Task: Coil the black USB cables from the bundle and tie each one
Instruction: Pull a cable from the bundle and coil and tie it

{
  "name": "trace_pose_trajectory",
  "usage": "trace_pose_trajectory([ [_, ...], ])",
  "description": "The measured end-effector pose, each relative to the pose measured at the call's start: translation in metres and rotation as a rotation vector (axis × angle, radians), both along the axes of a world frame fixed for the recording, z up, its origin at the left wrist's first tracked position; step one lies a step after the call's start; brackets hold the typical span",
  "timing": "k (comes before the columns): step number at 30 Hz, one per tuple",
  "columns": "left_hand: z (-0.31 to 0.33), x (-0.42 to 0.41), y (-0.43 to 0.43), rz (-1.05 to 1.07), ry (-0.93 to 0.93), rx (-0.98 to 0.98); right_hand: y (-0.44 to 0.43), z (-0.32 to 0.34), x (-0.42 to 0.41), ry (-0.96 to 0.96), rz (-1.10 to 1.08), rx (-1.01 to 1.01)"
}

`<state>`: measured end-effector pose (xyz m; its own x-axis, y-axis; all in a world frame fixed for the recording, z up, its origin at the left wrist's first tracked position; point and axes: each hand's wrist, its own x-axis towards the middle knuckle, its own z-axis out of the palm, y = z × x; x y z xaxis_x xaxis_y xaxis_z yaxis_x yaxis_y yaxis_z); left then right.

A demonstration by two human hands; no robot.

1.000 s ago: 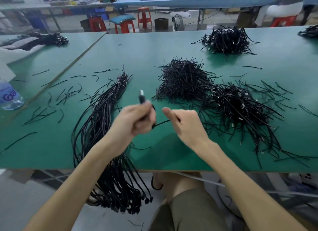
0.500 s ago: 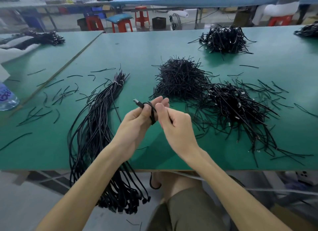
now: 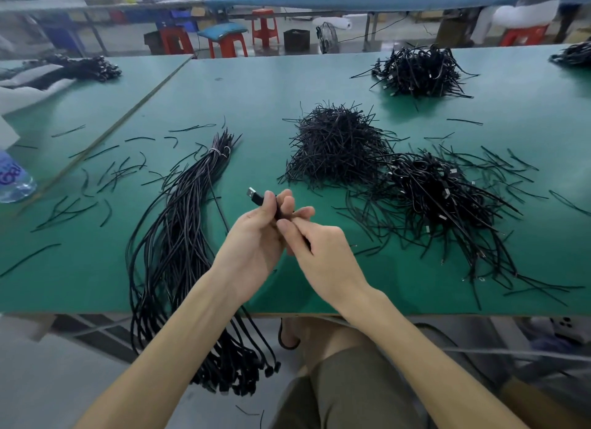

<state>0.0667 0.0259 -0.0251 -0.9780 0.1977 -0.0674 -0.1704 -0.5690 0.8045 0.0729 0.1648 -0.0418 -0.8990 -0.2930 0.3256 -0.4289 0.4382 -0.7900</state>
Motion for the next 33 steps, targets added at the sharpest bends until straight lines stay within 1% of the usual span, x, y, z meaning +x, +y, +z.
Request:
trace_pose_trajectory([
  [3, -0.001, 0.001, 0.001, 0.074, 0.038, -0.010, 0.000, 0.002, -0.001, -0.037, -0.050, 0.020],
  [7, -0.001, -0.001, 0.001, 0.096, 0.059, 0.053, 0.005, 0.002, -0.007, -0.143, -0.109, 0.094],
  [8, -0.001, -0.002, 0.000, 0.089, 0.058, 0.053, 0.005, 0.003, -0.009, -0.170, -0.090, 0.061],
  [11, -0.003, -0.002, -0.001, 0.069, 0.063, -0.017, 0.004, 0.007, -0.014, -0.293, 0.024, -0.176],
  [13, -0.005, -0.002, -0.001, 0.049, 0.078, -0.076, 0.004, 0.009, -0.017, -0.383, 0.077, -0.297],
  [15, -0.005, -0.001, -0.003, 0.020, 0.094, -0.121, 0.002, 0.009, -0.020, -0.381, 0.077, -0.336],
  [17, -0.004, -0.002, -0.004, -0.002, 0.096, -0.163, 0.002, 0.005, -0.022, -0.341, 0.018, -0.341],
  [21, 0.001, -0.003, -0.004, 0.003, 0.118, -0.354, 0.000, -0.004, -0.017, -0.276, -0.026, -0.399],
  [25, 0.008, -0.002, -0.002, 0.061, 0.146, -0.471, -0.005, -0.001, -0.017, -0.251, -0.026, -0.444],
  [27, 0.011, -0.003, 0.001, 0.132, 0.169, -0.611, -0.007, 0.001, -0.018, -0.262, -0.006, -0.446],
  [30, 0.013, -0.007, 0.006, 0.212, 0.231, -0.894, -0.007, -0.001, -0.019, -0.281, 0.026, -0.475],
  [31, 0.013, -0.007, 0.007, 0.226, 0.247, -0.959, -0.005, -0.001, -0.020, -0.247, 0.009, -0.452],
  [33, 0.013, -0.007, 0.006, 0.243, 0.254, -1.047, -0.001, -0.001, -0.023, -0.131, -0.064, -0.310],
])
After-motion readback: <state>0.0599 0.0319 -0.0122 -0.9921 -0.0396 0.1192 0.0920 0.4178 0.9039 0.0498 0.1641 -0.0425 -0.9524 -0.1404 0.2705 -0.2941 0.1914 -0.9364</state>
